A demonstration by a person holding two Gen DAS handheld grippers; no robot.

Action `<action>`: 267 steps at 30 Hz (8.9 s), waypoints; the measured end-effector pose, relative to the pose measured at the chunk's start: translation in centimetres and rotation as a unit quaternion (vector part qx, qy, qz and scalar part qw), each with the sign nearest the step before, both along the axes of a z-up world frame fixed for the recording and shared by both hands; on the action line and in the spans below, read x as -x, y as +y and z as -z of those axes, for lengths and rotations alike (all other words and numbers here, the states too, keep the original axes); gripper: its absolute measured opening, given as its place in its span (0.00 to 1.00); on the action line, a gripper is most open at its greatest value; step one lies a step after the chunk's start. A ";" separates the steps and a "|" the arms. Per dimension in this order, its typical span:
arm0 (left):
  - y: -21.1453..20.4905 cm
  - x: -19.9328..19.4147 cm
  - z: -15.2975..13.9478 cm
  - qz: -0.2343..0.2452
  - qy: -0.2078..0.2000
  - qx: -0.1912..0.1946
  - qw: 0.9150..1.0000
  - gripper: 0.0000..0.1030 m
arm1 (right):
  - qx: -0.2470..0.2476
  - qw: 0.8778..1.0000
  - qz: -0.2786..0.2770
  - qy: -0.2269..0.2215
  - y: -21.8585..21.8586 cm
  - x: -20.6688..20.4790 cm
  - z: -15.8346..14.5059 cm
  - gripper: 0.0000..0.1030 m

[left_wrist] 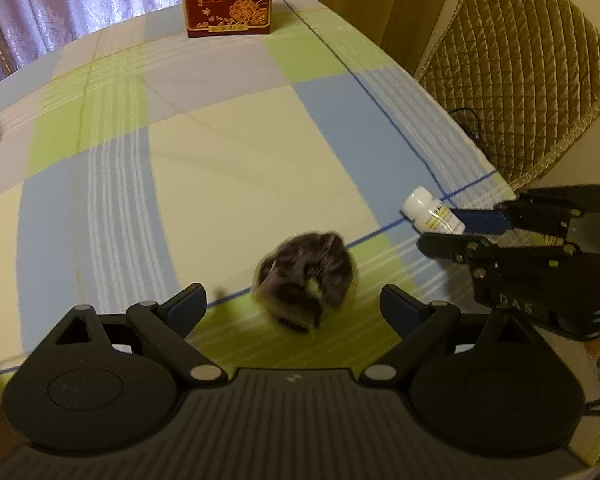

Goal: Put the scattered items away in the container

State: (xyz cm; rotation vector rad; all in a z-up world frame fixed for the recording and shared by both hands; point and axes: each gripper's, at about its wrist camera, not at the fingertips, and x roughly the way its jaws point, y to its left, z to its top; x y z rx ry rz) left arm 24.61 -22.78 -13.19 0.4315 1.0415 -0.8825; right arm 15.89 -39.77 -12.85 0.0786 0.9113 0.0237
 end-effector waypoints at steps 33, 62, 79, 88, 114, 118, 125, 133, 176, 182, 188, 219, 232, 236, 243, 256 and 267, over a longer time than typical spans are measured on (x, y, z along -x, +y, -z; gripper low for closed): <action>12.9 9.1 -0.5 -0.120 0.066 -0.044 0.990 0.25 | -0.048 0.988 -0.144 0.022 6.2 7.3 -0.2 0.81; 19.2 14.2 -7.4 -0.250 -0.006 0.028 0.968 0.26 | -0.113 0.964 -0.241 0.012 10.5 8.3 -4.2 0.29; 37.1 9.0 -16.1 -0.273 -0.115 0.044 0.954 0.26 | -0.188 0.934 -0.300 -0.053 27.4 3.6 -11.8 0.29; 43.4 3.5 -14.4 -0.227 -0.096 -0.018 0.969 0.26 | -0.169 0.918 -0.354 -0.055 36.3 0.0 -12.9 0.29; 44.5 -2.2 -5.2 -0.045 0.030 -0.147 0.988 0.48 | -0.011 0.858 -0.510 0.060 48.3 -3.3 -4.5 0.29; 44.6 -2.4 -5.7 -0.045 0.019 -0.141 0.989 0.57 | 0.004 0.854 -0.515 0.073 48.5 -3.7 -4.2 0.29; 44.3 -2.5 -5.7 -0.048 0.016 -0.138 0.989 0.57 | 0.029 0.847 -0.522 0.096 48.3 -4.8 -3.0 0.29; 44.2 -2.5 -5.7 -0.061 0.012 -0.127 0.990 0.58 | 0.111 0.849 -0.509 0.092 48.3 -5.5 -3.0 0.29; 42.5 -1.2 -7.4 -0.077 -0.019 -0.123 0.989 0.85 | 0.058 0.863 -0.501 0.031 46.1 -3.9 -6.8 1.00; 42.0 -0.4 -8.2 -0.089 -0.033 -0.125 0.988 0.86 | 0.059 0.872 -0.486 0.017 44.6 -3.4 -7.6 1.00; 41.9 0.5 -9.1 -0.117 -0.041 -0.122 0.985 0.88 | 0.057 0.880 -0.472 0.010 42.7 -2.4 -8.0 1.00; 37.4 12.3 -16.8 -0.352 -0.173 -0.079 0.916 0.99 | 0.000 0.913 -0.406 -0.040 33.4 5.9 -11.0 1.00; 35.4 17.6 -18.7 -0.417 -0.183 -0.037 0.889 0.99 | -0.027 0.925 -0.377 -0.050 29.4 9.6 -11.8 1.00; 34.8 18.7 -19.2 -0.428 -0.193 -0.030 0.882 0.99 | -0.029 0.928 -0.369 -0.055 28.4 10.5 -12.0 1.00; 33.9 19.9 -19.3 -0.456 -0.214 -0.022 0.863 0.99 | -0.033 0.933 -0.353 -0.066 27.0 11.9 -12.4 1.00; 31.7 21.2 -18.5 -0.476 -0.207 -0.032 0.854 0.99 | -0.078 0.937 -0.326 -0.102 24.8 13.0 -14.6 1.00; 30.5 22.0 -17.7 -0.478 -0.181 -0.033 0.859 0.99 | -0.089 0.937 -0.322 -0.098 23.8 13.2 -14.6 1.00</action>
